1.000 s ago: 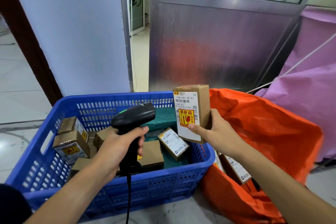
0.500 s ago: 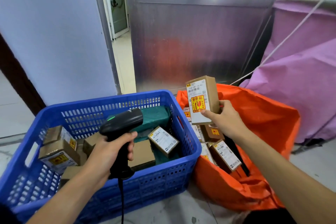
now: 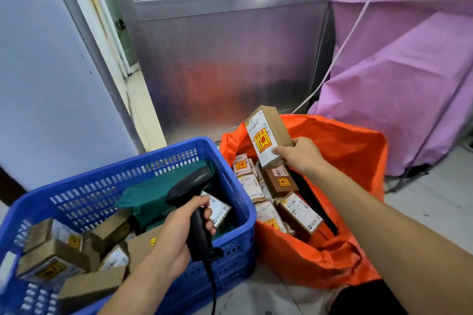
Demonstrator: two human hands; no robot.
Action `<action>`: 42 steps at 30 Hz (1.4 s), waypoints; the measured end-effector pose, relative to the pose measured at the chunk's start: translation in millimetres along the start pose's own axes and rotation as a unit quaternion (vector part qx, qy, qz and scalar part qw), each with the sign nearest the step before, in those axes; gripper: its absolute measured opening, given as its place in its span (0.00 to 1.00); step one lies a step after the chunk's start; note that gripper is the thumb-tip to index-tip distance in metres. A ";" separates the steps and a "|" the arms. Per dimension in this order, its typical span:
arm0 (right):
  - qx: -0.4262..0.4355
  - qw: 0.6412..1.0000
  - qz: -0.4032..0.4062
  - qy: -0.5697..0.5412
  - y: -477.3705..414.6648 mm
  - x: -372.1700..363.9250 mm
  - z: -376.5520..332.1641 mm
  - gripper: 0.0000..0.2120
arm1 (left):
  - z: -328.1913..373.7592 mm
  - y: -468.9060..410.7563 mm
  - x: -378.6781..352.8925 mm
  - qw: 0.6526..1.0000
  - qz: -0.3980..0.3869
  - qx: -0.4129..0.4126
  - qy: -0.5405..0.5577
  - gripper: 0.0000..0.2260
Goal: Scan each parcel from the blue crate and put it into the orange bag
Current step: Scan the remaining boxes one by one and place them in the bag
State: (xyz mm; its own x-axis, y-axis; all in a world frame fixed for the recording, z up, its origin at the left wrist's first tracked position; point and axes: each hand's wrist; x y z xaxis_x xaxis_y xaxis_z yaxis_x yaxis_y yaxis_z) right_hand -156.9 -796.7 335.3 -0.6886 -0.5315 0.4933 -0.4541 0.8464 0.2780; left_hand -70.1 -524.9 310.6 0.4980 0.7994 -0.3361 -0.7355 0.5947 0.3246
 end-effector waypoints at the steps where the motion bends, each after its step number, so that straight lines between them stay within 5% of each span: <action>1: -0.005 1.000 0.006 0.000 -9.6 5.2 -2.2 0.21 | -2.8 -3.9 -7.2 1.000 -0.005 -0.001 -0.009 0.10; 4: -0.025 0.999 0.025 -0.025 -47.6 25.0 -3.8 0.29 | -12.5 -19.3 -31.5 0.996 0.000 -0.038 -0.083 0.11; 12: -0.176 0.983 0.007 -0.050 -113.8 25.3 81.5 0.26 | -31.1 -82.3 -81.4 0.994 0.019 -0.053 -0.098 0.13; 15: -0.215 0.975 0.003 -0.063 -134.5 6.8 117.7 0.21 | -42.7 -117.4 -85.1 0.967 0.018 -0.133 -0.215 0.14; 17: -0.224 0.972 0.003 -0.073 -148.1 -6.5 129.8 0.20 | -50.8 -134.7 -85.3 0.954 0.005 -0.142 -0.263 0.16; 23: -0.228 0.971 -0.011 -0.071 -206.1 -50.0 152.3 0.23 | -69.2 -159.2 -87.7 0.976 0.095 -0.120 -0.154 0.18; 28: -0.226 0.973 -0.014 -0.042 -245.6 -98.6 161.0 0.33 | -88.8 -156.8 -99.6 0.963 0.128 -0.152 -0.185 0.21; 33: -0.213 0.977 0.012 -0.008 -242.4 -122.2 133.6 0.26 | -113.9 -169.5 -95.0 0.932 0.119 -0.187 -0.286 0.26; 38: -0.214 0.975 -0.056 0.029 -248.9 -138.1 139.9 0.21 | -116.2 -171.2 -94.1 0.925 0.103 -0.220 -0.292 0.13; 42: -0.222 0.972 -0.066 0.037 -241.7 -132.7 143.4 0.18 | -115.6 -171.6 -95.8 0.933 0.117 -0.215 -0.265 0.15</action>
State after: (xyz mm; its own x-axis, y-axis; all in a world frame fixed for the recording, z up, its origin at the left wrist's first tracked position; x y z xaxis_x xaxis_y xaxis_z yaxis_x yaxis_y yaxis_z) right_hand -36.8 -935.4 84.5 -0.5913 -0.6468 0.4817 -0.2364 0.7101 0.6632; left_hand -44.7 -713.4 184.9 0.3740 0.9011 0.2196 -0.9120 0.4003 -0.0893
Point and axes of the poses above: each hand's wrist, its own y-axis away from the middle knuckle, its own x-axis out of the back of the hand, z = x × y, and after that the axes turned 9 degrees about -x, right-handed
